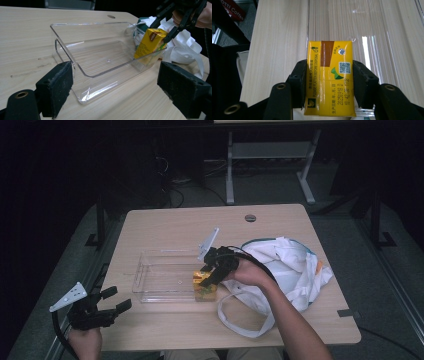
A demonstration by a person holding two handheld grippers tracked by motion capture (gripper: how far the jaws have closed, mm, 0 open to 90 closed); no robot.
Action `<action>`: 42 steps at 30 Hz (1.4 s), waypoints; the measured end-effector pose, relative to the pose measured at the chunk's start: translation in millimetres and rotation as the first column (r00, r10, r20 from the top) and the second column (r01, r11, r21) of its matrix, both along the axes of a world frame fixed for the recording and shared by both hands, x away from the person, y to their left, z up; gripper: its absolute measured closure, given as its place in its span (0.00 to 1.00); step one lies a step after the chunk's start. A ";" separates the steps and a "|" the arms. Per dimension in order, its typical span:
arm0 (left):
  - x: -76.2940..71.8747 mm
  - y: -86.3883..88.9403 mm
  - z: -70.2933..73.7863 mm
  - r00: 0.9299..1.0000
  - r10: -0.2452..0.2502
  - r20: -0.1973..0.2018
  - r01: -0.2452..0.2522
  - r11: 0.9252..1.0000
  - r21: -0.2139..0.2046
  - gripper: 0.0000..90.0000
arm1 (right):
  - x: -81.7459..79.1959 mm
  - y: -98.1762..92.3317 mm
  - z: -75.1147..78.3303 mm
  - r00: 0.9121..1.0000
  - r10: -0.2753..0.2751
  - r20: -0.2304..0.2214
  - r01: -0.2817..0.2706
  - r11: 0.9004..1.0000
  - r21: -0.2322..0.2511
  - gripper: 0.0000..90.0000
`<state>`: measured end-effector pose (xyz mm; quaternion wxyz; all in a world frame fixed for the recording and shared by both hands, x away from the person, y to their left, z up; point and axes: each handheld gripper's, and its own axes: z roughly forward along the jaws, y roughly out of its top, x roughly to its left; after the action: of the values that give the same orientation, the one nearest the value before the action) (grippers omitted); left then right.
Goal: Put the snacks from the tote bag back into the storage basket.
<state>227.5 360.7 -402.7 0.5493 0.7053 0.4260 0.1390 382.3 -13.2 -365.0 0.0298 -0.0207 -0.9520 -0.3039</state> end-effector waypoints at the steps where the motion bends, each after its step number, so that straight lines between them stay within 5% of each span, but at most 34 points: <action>1: 0.0 -0.2 0.0 1.000 0.000 0.000 0.000 1.000 -0.001 0.14 | -0.6 -0.2 -0.2 1.000 -0.002 0.000 0.002 1.000 0.003 0.56; 42: 0.3 -0.4 -0.2 1.000 -0.002 0.001 0.002 1.000 0.002 0.14 | -0.1 -7.7 4.2 0.999 -0.048 -0.017 0.049 0.998 0.039 0.46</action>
<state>227.8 360.2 -403.0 0.5490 0.7061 0.4251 0.1391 382.2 -21.0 -360.8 0.0303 -0.0457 -0.9448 -0.3232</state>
